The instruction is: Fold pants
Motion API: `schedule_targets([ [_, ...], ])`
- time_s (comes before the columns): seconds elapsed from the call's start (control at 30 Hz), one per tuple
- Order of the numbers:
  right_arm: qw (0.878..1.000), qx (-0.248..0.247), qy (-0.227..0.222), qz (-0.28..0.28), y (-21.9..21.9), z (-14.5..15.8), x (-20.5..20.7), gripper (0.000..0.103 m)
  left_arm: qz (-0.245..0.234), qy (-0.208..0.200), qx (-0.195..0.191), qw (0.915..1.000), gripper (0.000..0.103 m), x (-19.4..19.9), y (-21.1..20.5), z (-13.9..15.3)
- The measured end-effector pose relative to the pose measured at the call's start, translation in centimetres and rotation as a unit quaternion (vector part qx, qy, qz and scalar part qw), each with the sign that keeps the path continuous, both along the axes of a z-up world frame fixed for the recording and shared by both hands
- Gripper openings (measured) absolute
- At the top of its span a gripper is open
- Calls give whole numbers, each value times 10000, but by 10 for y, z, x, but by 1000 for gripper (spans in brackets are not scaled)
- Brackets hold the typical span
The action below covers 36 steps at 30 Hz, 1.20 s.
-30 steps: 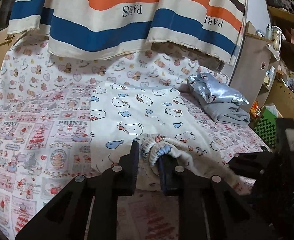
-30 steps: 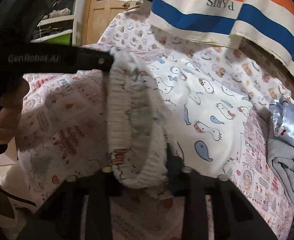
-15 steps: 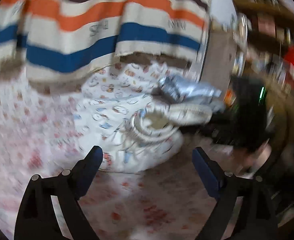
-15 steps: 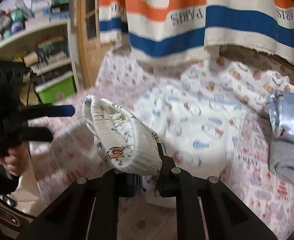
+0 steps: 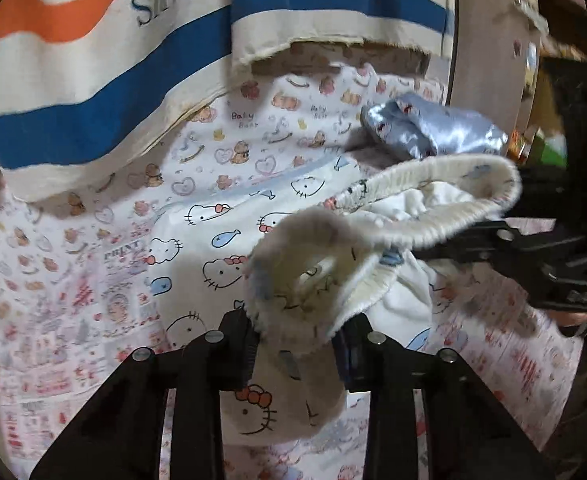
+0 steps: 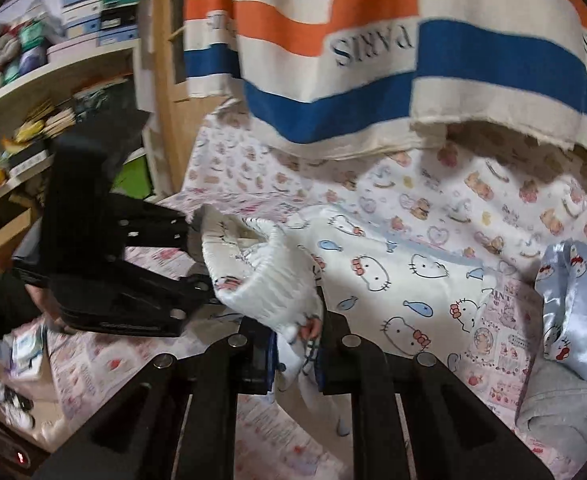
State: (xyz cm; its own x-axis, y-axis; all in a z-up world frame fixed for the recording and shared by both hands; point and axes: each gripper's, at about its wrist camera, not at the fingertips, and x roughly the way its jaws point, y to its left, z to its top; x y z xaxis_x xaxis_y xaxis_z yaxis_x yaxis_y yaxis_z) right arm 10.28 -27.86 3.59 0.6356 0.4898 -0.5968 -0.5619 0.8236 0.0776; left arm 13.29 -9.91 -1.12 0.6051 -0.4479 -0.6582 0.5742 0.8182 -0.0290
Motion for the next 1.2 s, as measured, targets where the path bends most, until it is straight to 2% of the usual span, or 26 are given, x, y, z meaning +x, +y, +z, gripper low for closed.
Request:
schedule_targets([
  [0.17,9984,302,383,-289,-20,-22,26,15,-40,456,-523,9976,35,13,17,-20],
  [0.23,9975,250,536,-395,-22,-31,34,15,-11,674,-521,9964,35,18,19,-24],
  [0.33,9965,191,518,-623,-27,-40,39,15,103,560,-457,9973,35,16,21,-27],
  [0.43,9940,281,776,-723,-36,-51,43,16,329,711,-393,9962,35,20,24,-38],
  [0.53,9921,201,898,-855,-40,-54,47,30,468,712,-302,9959,34,23,28,-42],
  [0.6,9909,266,834,-1022,-46,-50,45,61,492,678,-369,9958,33,21,32,-39],
  [0.63,9900,344,795,-1114,-50,-46,43,64,474,641,-395,9960,33,20,33,-37],
  [0.73,9889,543,761,-1152,-64,-33,38,64,376,417,-401,9976,35,14,33,-30],
  [0.8,9882,504,621,-1306,-70,-24,34,64,278,447,-311,9981,41,14,29,-31],
  [0.9,9875,260,541,-1458,-78,-18,28,64,216,688,-126,9973,43,18,23,-38],
  [1.0,9874,292,914,-1258,-77,-28,18,63,279,1024,10,9944,47,24,22,-46],
  [1.03,9871,257,1017,-1209,-76,-34,11,61,283,1123,-14,9933,47,26,23,-47],
  [1.1,9887,92,1034,-1083,-71,-42,-9,40,303,1236,-110,9918,46,27,27,-47],
  [1.2,9920,-68,917,-870,-64,-46,-37,34,302,1194,-205,9922,41,24,30,-42],
])
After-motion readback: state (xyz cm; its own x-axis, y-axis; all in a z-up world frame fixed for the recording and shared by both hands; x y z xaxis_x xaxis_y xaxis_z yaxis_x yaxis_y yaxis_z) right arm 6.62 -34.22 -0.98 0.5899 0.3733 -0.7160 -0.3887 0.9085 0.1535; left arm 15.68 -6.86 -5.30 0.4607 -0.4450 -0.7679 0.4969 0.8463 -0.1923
